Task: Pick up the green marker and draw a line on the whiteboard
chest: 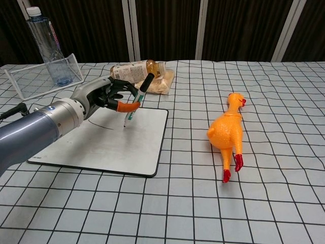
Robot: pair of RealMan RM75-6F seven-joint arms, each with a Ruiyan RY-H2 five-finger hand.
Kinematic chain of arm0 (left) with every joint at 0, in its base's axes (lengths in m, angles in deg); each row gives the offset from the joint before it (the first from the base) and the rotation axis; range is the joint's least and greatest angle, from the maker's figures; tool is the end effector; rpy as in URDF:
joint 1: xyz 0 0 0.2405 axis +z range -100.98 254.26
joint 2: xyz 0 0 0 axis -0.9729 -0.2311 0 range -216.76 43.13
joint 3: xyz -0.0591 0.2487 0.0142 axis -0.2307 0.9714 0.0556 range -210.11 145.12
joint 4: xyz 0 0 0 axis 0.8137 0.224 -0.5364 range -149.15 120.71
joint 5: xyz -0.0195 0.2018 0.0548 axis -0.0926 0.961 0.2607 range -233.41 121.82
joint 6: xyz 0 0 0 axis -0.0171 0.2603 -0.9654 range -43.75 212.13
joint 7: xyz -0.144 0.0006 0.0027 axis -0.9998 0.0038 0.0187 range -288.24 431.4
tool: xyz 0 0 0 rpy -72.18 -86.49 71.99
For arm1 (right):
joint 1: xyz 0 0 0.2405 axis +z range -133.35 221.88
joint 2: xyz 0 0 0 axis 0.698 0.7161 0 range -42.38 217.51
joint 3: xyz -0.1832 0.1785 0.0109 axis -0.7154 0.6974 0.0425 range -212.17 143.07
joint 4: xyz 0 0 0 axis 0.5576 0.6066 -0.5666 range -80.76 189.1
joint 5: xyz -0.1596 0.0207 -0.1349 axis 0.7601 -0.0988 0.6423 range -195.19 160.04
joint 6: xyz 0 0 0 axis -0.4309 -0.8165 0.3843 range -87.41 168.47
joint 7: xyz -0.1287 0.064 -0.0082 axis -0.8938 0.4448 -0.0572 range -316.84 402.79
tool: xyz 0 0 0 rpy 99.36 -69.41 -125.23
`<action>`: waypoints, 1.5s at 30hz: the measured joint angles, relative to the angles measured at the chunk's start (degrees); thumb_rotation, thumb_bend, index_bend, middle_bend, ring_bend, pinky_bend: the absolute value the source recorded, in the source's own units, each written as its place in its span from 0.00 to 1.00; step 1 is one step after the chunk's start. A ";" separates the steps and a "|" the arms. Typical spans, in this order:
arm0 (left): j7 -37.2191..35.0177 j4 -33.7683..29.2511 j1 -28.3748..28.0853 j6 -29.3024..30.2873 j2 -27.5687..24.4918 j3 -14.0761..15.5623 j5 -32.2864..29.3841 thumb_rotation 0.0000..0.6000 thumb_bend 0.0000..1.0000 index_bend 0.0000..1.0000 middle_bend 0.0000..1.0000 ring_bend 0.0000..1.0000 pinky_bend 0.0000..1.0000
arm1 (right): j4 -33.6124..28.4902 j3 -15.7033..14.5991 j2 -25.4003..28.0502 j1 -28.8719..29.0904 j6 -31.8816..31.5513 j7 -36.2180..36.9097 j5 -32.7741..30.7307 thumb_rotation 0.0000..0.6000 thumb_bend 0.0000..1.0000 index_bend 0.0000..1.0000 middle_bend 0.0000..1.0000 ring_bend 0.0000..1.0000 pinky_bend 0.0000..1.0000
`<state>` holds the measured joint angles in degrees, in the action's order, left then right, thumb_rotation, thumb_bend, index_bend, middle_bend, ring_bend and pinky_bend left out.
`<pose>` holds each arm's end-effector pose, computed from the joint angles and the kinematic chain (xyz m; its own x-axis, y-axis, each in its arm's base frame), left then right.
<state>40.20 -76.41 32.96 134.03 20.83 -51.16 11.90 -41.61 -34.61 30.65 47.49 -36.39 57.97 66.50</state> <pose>-0.1334 0.3706 -0.0844 -0.4147 0.4065 0.8141 0.8841 -0.0318 0.4662 -0.3302 -0.1581 0.1712 0.1933 -0.1811 0.9643 -0.9712 0.1039 0.2142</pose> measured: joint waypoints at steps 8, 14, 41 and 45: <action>1.41 -0.78 1.29 0.13 -1.23 0.93 -0.12 1.00 0.53 0.72 0.23 0.00 0.00 | 0.18 0.07 -0.19 0.01 0.01 -0.27 -0.15 1.00 0.27 0.00 0.00 0.00 0.00; 2.90 -2.97 3.46 0.93 -3.45 2.03 -0.51 1.00 0.53 0.72 0.23 0.00 0.00 | 0.08 0.05 -0.25 -0.09 -0.29 -0.66 0.04 1.00 0.27 0.00 0.00 0.00 0.00; 0.31 -27.96 14.67 13.26 -19.92 -0.61 0.64 1.00 0.53 0.72 0.23 0.00 0.00 | -0.32 0.18 -0.54 -0.37 -1.03 -2.36 0.01 1.00 0.26 0.00 0.00 0.00 0.00; 1.78 -29.56 14.90 13.99 -22.23 -1.80 0.62 1.00 0.53 0.72 0.23 0.00 0.00 | -0.24 0.13 -0.42 -0.40 -0.94 -2.07 -0.03 1.00 0.27 0.00 0.00 0.00 0.00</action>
<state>41.98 -105.97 47.86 148.02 -1.40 -52.96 12.53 -41.85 -34.48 30.23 47.09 -37.33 55.90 66.48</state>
